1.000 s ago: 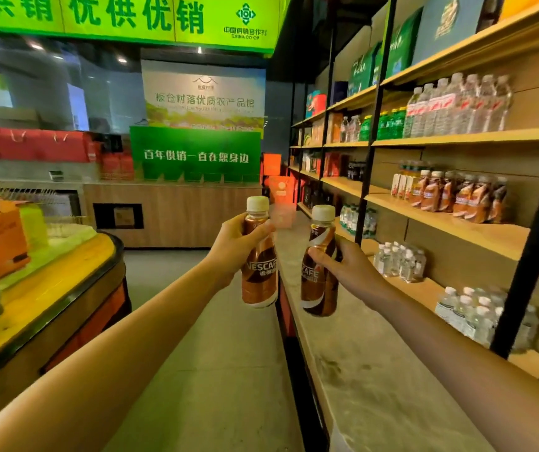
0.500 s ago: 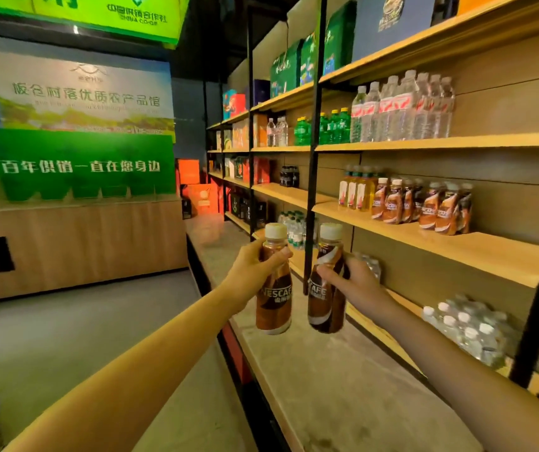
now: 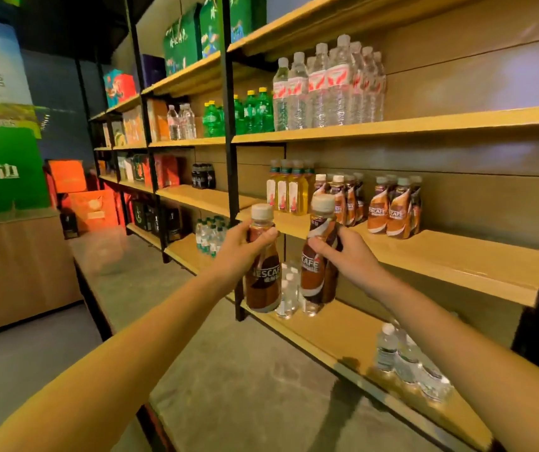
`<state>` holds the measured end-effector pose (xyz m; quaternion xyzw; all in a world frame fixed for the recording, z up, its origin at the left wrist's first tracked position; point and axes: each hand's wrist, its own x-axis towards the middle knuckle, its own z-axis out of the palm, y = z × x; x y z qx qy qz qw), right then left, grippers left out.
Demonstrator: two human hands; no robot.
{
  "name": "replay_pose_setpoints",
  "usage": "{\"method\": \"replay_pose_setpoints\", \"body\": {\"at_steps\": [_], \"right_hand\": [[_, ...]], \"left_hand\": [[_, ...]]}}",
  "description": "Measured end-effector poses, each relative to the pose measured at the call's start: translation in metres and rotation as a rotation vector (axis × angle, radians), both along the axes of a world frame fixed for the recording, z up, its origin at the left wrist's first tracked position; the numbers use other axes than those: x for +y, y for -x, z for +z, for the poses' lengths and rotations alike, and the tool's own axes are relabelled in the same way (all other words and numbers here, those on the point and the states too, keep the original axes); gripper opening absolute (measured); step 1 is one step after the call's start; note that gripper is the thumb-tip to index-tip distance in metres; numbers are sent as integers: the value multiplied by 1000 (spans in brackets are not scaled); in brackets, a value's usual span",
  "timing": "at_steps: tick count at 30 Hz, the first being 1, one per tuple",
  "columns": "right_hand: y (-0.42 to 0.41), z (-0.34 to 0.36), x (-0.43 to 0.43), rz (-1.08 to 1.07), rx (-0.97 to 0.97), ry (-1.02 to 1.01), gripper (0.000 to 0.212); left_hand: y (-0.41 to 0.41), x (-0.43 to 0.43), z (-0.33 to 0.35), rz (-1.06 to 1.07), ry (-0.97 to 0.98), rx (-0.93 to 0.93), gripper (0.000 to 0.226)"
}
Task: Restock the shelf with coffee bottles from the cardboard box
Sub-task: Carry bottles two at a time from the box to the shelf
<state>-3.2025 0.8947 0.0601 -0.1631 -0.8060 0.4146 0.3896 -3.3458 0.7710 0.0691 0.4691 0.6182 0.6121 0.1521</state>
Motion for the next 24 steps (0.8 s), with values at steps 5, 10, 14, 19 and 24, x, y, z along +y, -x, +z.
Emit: {"method": "replay_pose_setpoints", "body": {"at_steps": [5, 10, 14, 19, 24], "right_hand": [[12, 7, 62, -137, 14, -18, 20], [15, 10, 116, -323, 21, -2, 25], [21, 11, 150, -442, 48, -13, 22], [35, 13, 186, -639, 90, -19, 22], [46, 18, 212, -793, 104, -13, 22]], "left_hand": [[32, 83, 4, -130, -16, -46, 25], [49, 169, 9, -283, -43, -25, 28], [62, 232, 14, -409, -69, -26, 27], [76, 303, 26, -628, -78, -55, 11], [77, 348, 32, -768, -71, -94, 43]]}}
